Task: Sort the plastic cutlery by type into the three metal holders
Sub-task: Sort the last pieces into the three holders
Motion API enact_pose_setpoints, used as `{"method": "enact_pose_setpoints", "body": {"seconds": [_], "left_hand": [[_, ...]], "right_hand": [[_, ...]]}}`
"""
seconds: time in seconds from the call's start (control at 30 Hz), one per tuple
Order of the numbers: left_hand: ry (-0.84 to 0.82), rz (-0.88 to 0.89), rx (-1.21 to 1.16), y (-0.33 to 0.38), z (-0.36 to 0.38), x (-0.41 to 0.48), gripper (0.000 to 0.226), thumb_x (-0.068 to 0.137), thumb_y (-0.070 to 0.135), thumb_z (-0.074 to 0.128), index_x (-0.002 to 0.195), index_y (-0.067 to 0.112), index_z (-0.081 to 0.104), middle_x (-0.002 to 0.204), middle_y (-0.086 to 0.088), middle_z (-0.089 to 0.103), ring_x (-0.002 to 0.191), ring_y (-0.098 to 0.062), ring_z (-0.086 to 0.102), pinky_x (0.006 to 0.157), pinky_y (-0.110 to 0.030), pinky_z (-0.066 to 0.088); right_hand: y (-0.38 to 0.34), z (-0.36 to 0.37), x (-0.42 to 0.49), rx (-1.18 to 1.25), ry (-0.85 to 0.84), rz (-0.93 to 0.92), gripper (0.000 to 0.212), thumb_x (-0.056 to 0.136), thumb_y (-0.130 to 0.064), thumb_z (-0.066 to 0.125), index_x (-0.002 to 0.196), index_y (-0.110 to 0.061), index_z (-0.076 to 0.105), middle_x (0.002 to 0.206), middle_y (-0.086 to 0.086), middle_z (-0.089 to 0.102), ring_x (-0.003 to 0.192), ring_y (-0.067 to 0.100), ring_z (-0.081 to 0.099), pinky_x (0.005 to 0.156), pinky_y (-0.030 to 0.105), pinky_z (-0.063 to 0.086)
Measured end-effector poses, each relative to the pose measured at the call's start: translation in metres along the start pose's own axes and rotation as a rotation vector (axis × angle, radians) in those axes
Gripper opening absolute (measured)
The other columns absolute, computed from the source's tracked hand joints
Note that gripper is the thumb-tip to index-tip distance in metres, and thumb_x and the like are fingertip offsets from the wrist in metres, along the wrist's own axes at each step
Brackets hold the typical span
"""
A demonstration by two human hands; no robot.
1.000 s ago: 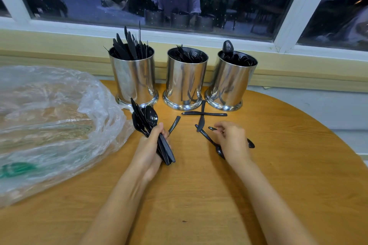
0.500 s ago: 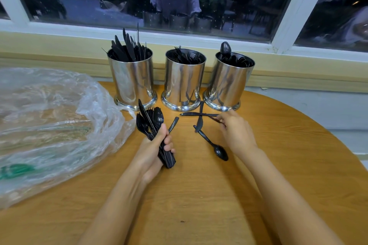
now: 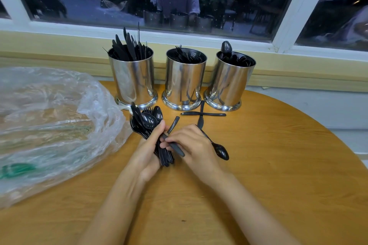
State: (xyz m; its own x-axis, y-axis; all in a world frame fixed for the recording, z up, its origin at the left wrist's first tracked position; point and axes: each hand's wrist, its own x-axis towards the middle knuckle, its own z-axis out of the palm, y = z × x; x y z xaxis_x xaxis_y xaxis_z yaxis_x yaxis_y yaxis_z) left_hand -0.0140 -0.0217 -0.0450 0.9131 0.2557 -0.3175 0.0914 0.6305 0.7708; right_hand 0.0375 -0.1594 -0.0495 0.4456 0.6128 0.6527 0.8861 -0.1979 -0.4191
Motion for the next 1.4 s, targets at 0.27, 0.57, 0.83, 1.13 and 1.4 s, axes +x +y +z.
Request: {"method": "enact_pose_setpoints", "body": {"seconds": [0.27,0.57,0.83,1.13,1.4], "left_hand": [[0.016,0.019,-0.045,0.001,-0.001,0.002,0.027,0.096,0.03,0.057,0.072,0.018,0.05,0.065,0.005,0.047,0.054,-0.007,0.04,0.065,-0.028,0.037],[-0.027,-0.015,-0.161,0.0,-0.001,0.001,0.028,0.098,0.025,0.054,0.073,0.013,0.051,0.081,-0.005,0.065,0.083,-0.018,0.067,0.085,-0.034,0.06],[0.003,0.029,-0.109,0.001,-0.004,0.002,0.025,0.096,0.032,0.057,0.078,0.015,0.052,0.068,0.002,0.053,0.056,-0.01,0.054,0.063,-0.027,0.055],[-0.021,0.057,-0.094,0.001,-0.002,0.002,0.031,0.083,0.041,0.062,0.092,0.011,0.056,0.058,0.006,0.036,0.046,-0.004,0.034,0.051,-0.02,0.039],[0.004,0.118,-0.03,-0.001,-0.003,0.002,0.033,0.083,0.043,0.061,0.091,0.011,0.056,0.062,0.005,0.04,0.051,-0.006,0.036,0.057,-0.023,0.041]], "right_hand": [[0.03,-0.035,-0.001,-0.402,-0.114,0.648,0.031,0.095,-0.024,0.06,0.126,-0.019,0.061,0.111,-0.001,0.065,0.111,0.014,0.052,0.086,0.029,0.049],[0.033,-0.032,-0.001,-0.533,-0.283,0.747,0.035,0.093,-0.003,0.052,0.122,-0.022,0.052,0.104,0.002,0.065,0.099,0.022,0.059,0.073,0.034,0.051],[0.029,-0.038,0.01,-0.539,-0.517,0.598,0.02,0.095,-0.009,0.051,0.11,-0.02,0.058,0.111,-0.001,0.056,0.094,0.02,0.059,0.068,0.03,0.045],[0.008,-0.042,0.022,0.022,0.127,0.493,0.006,0.095,-0.015,0.059,0.096,-0.019,0.064,0.065,-0.009,0.061,0.061,0.006,0.058,0.06,0.03,0.051],[-0.012,-0.022,0.021,0.643,0.078,0.777,0.013,0.094,-0.006,0.059,0.096,-0.018,0.054,0.084,-0.001,0.075,0.074,0.01,0.066,0.073,0.028,0.054]]}}
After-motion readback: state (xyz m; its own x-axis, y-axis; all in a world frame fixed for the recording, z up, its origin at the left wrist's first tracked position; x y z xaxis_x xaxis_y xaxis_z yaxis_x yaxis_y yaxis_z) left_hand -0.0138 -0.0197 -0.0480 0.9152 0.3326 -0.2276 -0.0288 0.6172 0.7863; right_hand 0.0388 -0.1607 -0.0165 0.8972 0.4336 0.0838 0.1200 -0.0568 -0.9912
